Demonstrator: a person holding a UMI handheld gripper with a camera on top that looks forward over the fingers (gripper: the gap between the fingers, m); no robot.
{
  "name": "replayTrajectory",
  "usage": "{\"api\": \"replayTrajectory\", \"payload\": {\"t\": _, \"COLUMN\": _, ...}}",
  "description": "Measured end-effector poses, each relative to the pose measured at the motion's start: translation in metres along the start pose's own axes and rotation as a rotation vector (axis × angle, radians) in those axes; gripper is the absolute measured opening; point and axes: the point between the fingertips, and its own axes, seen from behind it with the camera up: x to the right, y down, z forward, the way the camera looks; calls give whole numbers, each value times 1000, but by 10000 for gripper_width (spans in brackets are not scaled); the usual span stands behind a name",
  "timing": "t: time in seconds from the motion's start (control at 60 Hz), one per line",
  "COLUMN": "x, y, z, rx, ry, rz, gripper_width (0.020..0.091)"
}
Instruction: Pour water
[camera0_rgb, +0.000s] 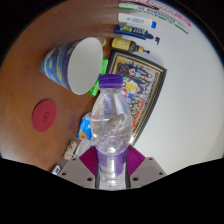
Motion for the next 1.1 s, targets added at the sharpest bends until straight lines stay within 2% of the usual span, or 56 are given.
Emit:
{"api": "replayTrajectory", "payload": {"t": 0.25, "x": 2, "y": -7, "z": 1, "rx": 39, "ry": 2, "rz": -11, "gripper_width": 340}}
{"api": "replayTrajectory", "payload": {"t": 0.467, "x": 23, "y": -8, "z": -14, "rx": 120, "ry": -52, "rz": 405, "gripper_width": 340}}
{"api": "replayTrajectory", "payload": {"t": 0.633, "x": 31, "y": -13, "z": -23, "rx": 180, "ry": -158, "rz": 915, "gripper_width": 340}}
{"api": "replayTrajectory", "payload": {"t": 0.8, "x": 11, "y": -22, "z": -24, "rx": 232, "ry": -296, "rz": 1349, "gripper_width": 342}}
{"api": "replayTrajectory", "payload": {"t": 0.917, "x": -15, "y": -39, "z": -19, "rx": 277, "ry": -387, "rz": 1525, "gripper_width": 341}}
{"api": "replayTrajectory", "payload": {"t": 1.1, "x": -60, "y": -67, "z": -14, "rx": 301, "ry": -496, "rz": 1698, "gripper_width": 340}}
